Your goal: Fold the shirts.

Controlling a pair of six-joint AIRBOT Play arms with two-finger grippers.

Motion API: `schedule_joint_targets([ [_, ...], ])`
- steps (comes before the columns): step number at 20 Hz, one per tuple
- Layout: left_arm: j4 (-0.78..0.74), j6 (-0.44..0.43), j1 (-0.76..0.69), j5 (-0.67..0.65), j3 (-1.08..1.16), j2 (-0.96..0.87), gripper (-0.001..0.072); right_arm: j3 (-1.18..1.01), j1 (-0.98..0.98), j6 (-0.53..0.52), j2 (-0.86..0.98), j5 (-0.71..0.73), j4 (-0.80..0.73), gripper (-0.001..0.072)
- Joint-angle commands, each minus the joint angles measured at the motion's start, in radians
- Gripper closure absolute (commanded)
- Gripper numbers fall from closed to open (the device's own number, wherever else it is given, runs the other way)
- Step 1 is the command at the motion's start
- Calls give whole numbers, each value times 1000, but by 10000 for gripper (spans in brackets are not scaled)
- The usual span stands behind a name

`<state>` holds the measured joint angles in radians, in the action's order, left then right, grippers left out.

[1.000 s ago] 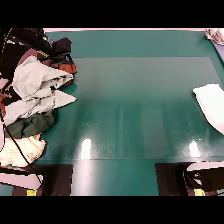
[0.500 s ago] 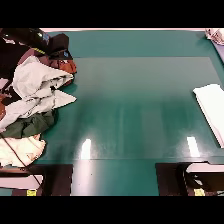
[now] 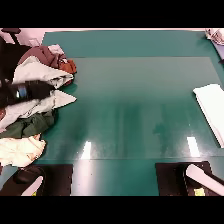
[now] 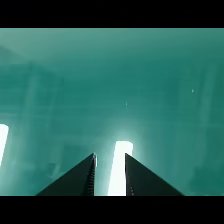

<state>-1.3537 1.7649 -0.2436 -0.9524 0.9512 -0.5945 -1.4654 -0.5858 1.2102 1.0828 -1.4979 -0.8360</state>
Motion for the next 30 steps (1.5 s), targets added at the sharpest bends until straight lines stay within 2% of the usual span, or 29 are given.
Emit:
schedule_joint_targets([
  [1, -16, 16, -2, 117, -282, 232, 650, 287, 153, -68, -246, 176, -161, 523],
  [3, -18, 8, -2, 69, -306, 251, 649, 504, 219, -68, -394, 303, -150, 523],
  [5, -34, 6, -2, 30, -312, 250, 650, 738, 289, -84, -531, 312, -132, 528],
  [6, -43, 6, -2, 29, -312, 250, 650, 843, 322, -96, -600, 322, -124, 575],
  [8, -85, 7, -2, 28, -312, 250, 650, 1008, 381, -93, -747, 393, -124, 593],
  [13, -103, 7, -2, -39, -318, 250, 649, 1188, 477, -93, -1069, 536, -136, 593],
  [17, -101, 7, -2, -42, -318, 250, 649, 1242, 490, -93, -1236, 579, -135, 593],
  [21, -101, 7, -2, -25, -318, 250, 649, 1257, 489, -93, -1207, 536, -127, 592],
  [27, -101, 7, -2, -24, -318, 250, 649, 1257, 489, -93, -1018, 536, -124, 591],
  [30, -101, 7, -2, -24, -318, 250, 649, 1257, 489, -93, -929, 539, -51, 590],
])
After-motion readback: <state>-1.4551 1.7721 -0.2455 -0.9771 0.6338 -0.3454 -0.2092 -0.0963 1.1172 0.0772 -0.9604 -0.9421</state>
